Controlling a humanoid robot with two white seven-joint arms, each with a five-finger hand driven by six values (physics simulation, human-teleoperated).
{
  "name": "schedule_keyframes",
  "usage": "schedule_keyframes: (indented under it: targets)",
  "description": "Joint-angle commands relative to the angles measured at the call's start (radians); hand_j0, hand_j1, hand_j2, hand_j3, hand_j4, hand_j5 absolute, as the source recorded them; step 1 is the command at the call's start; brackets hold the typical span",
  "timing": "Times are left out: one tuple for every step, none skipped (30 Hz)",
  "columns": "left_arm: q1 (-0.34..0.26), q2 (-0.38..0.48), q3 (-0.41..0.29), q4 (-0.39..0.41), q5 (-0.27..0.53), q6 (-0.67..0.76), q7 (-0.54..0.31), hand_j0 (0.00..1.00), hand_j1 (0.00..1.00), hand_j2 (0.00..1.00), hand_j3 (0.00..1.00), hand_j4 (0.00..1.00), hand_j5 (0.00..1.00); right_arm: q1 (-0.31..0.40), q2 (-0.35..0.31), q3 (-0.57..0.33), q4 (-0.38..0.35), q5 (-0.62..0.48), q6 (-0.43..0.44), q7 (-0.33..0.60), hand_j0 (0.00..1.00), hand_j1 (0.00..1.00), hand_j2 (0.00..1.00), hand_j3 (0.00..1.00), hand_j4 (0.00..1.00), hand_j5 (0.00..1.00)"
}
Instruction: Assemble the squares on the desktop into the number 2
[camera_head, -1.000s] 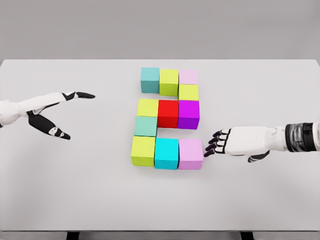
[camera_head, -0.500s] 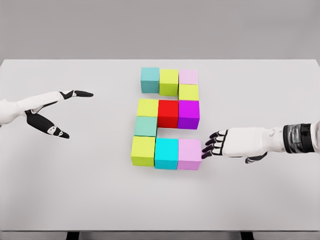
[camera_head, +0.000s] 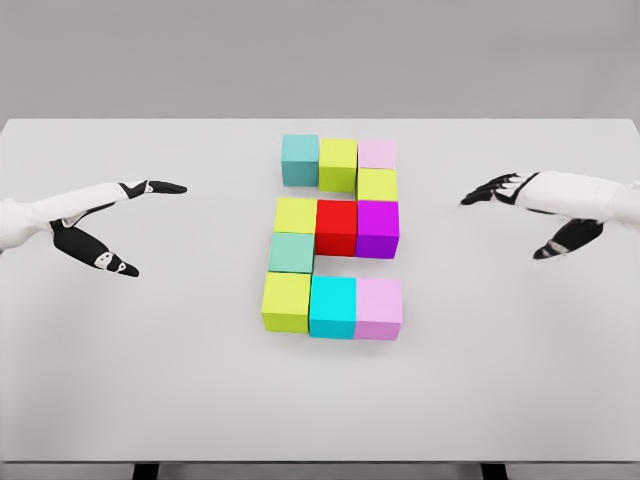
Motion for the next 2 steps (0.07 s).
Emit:
schedule_keyframes:
  targets:
    - [0.000, 0.001, 0.000, 0.000, 0.008, 0.002, 0.000, 1.00, 1.00, 1.00, 1.00, 1.00, 1.00, 0.000, -0.001, -0.046, 0.090, -0.196, 0.002, 0.000, 1.00, 1.00, 1.00, 1.00, 1.00, 1.00]
    - [0.000, 0.001, 0.000, 0.000, 0.008, 0.002, 0.000, 1.00, 1.00, 1.00, 1.00, 1.00, 1.00, 0.000, 0.001, -0.043, 0.088, -0.196, 0.002, 0.000, 1.00, 1.00, 1.00, 1.00, 1.00, 1.00]
